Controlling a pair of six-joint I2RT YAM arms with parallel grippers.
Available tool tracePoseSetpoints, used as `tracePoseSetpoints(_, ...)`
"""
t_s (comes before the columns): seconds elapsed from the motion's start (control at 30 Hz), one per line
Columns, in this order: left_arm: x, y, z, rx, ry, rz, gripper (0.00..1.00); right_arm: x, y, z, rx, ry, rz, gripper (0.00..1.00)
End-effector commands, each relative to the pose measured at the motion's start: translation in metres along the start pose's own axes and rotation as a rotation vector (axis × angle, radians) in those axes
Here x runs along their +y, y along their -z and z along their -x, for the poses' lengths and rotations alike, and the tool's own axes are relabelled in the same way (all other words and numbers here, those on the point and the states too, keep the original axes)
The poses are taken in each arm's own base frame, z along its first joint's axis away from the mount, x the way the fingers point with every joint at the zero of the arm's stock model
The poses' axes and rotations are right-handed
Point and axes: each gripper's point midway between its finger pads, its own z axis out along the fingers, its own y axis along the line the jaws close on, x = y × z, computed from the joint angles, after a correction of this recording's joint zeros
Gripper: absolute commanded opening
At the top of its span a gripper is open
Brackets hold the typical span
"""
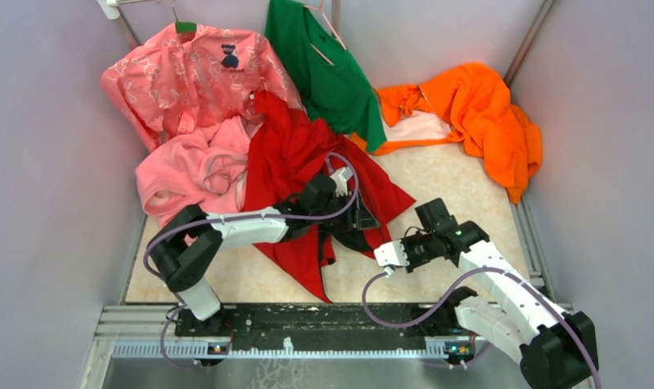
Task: Zip up the jacket
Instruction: Adjust the zipper on the jacket.
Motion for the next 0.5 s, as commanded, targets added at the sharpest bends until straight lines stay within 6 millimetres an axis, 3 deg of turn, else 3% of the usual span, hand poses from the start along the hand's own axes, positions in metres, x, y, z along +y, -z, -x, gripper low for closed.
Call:
tracePoseSetpoints(0.0,-0.014,-0.008,-0.002,0.007,0.007,-0.025,0.57,-0.002,-0.002,0.006,-0.041,0.013,-0.016,0.0)
tracePoseSetpoints(0.47,0.001,-0.022,-0.018,0.021,0.043,0.169,0.54,-0.002,-0.002,0.006,-0.041,0.017,-0.018,0.0)
